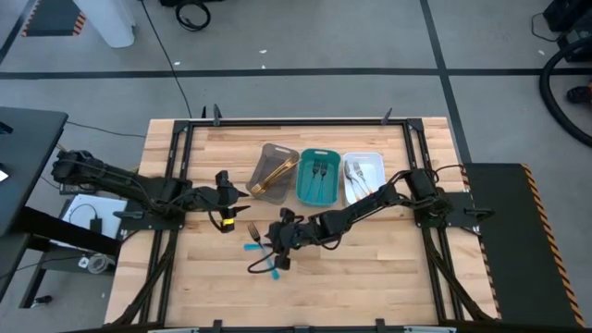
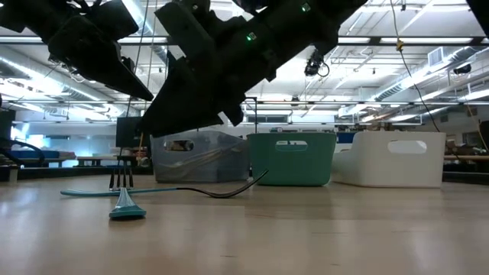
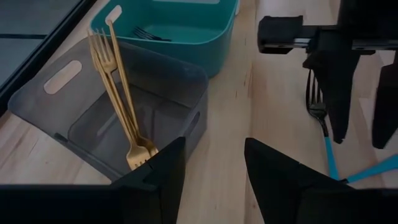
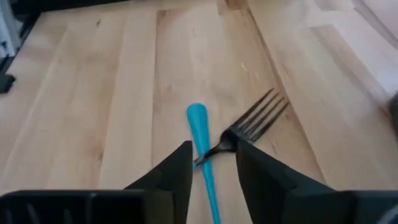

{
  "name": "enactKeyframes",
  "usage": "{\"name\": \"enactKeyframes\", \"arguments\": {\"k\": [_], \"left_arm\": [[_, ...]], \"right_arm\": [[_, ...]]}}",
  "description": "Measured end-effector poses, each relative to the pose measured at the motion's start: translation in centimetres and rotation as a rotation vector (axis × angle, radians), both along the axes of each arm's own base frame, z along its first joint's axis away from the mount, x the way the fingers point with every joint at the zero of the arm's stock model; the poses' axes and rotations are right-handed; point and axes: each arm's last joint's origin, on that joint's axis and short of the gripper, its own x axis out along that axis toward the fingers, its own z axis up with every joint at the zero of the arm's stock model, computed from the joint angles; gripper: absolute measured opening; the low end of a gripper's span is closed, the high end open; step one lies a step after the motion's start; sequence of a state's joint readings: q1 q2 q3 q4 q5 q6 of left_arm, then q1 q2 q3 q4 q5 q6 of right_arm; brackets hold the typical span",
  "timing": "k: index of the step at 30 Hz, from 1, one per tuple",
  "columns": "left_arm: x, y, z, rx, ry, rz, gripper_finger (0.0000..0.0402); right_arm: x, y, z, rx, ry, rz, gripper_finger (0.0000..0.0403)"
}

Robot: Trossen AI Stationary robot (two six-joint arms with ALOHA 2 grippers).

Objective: Sort silverware by color (type)
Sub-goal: Put the blue fork into the green bin

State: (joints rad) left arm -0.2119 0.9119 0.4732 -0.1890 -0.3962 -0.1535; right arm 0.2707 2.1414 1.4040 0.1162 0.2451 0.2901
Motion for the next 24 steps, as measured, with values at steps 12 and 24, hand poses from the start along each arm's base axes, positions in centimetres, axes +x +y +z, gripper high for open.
{"name": "enactKeyframes", "arguments": {"k": [12,24], "left_arm": [[0.0,0.0,0.0,0.000,-0.001,0.000,0.0172],[0.0,0.0,0.0,-0.001,-0.003,0.000,0.0172]], "right_arm": [[-0.2,-0.9,-0.6,-0.053,0.042,0.021,0.0158],[-1.3,-1.4,-2.6,-0.041,0.050,0.040,0.0157]]}}
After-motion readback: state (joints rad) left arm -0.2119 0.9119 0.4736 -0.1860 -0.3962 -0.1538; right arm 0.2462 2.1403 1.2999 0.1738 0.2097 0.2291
